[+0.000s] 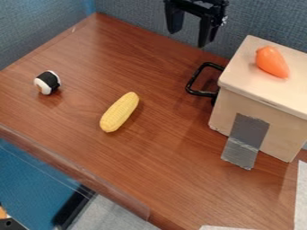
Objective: Moved the maize to the top side of the table
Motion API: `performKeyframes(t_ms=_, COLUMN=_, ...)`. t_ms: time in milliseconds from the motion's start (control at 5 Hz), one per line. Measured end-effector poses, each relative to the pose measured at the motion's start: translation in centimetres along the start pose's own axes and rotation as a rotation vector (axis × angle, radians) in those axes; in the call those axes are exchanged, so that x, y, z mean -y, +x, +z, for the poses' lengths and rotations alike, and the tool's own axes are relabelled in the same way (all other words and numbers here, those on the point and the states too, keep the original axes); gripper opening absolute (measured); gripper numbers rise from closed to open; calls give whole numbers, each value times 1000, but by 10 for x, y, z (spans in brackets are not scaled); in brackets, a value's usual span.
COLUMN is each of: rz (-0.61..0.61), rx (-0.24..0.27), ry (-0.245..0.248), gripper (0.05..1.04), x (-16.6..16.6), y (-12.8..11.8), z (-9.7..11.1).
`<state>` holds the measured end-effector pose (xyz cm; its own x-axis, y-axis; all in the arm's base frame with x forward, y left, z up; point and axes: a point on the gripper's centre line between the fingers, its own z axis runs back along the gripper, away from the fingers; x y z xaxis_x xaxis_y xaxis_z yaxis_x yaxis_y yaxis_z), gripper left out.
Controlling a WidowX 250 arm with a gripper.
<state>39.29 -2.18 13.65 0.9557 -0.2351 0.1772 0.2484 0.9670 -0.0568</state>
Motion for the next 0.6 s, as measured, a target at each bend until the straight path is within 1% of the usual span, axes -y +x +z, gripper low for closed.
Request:
performKeyframes(t_ms=200, rz=8, rx=-39, ry=-7, gripper=1000, x=-1, y=-4, z=-15)
performKeyframes(t_ms=400, rz=14, rx=-83, ry=16, gripper=1000, x=-4, y=-24, z=-32)
performKeyframes(t_ms=600, rz=-22, rx=-32, ry=38, gripper=1000, x=-2, y=-31, z=-21)
